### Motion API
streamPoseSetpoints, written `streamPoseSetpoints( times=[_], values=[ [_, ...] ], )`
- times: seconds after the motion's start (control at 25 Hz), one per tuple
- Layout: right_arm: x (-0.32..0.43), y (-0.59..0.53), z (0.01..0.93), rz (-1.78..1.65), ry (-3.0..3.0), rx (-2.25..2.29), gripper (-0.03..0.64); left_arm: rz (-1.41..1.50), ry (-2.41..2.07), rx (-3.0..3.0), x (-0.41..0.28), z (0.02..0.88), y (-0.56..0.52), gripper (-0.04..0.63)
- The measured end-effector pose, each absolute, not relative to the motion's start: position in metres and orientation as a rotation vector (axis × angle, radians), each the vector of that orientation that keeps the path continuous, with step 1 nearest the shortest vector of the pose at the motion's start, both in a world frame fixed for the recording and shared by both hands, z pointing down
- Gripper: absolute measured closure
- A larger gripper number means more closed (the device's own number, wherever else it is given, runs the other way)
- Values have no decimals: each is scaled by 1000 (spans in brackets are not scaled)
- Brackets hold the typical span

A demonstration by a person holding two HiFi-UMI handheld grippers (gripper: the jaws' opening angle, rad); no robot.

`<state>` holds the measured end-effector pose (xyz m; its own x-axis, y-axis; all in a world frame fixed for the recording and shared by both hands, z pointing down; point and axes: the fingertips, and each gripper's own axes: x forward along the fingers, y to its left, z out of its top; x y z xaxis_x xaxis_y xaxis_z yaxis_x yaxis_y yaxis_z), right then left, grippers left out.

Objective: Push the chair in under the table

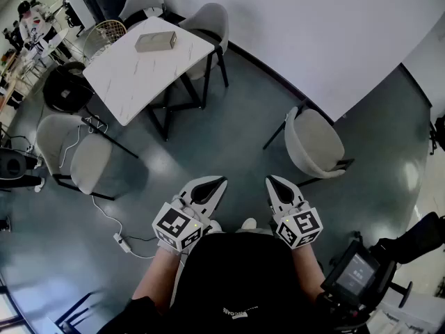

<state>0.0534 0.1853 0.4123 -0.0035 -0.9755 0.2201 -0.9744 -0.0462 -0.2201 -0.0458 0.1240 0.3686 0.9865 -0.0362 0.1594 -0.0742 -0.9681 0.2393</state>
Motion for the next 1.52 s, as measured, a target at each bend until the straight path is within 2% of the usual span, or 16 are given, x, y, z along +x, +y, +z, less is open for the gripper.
streamPoseSetpoints(
  times=[0.56, 0.84, 1.12, 1.36, 1.52],
  values=[
    [29, 178, 416, -534, 2167, -2210, 606, 141, -114, 2771, -74, 368, 116, 591],
    [21, 181, 432, -545, 2147, -2246, 604, 259, -61, 2776, -101, 395, 122, 591],
    [89, 175, 465, -646, 2038, -2350, 600, 339, -132, 2736, -99, 415, 104, 591],
    [171, 151, 475, -663, 2028, -2395, 575, 339, -254, 2707, -63, 414, 78, 591],
    [223, 133, 491, -719, 2099, -2412, 496, 364, -298, 2700, -22, 417, 67, 591]
  ],
)
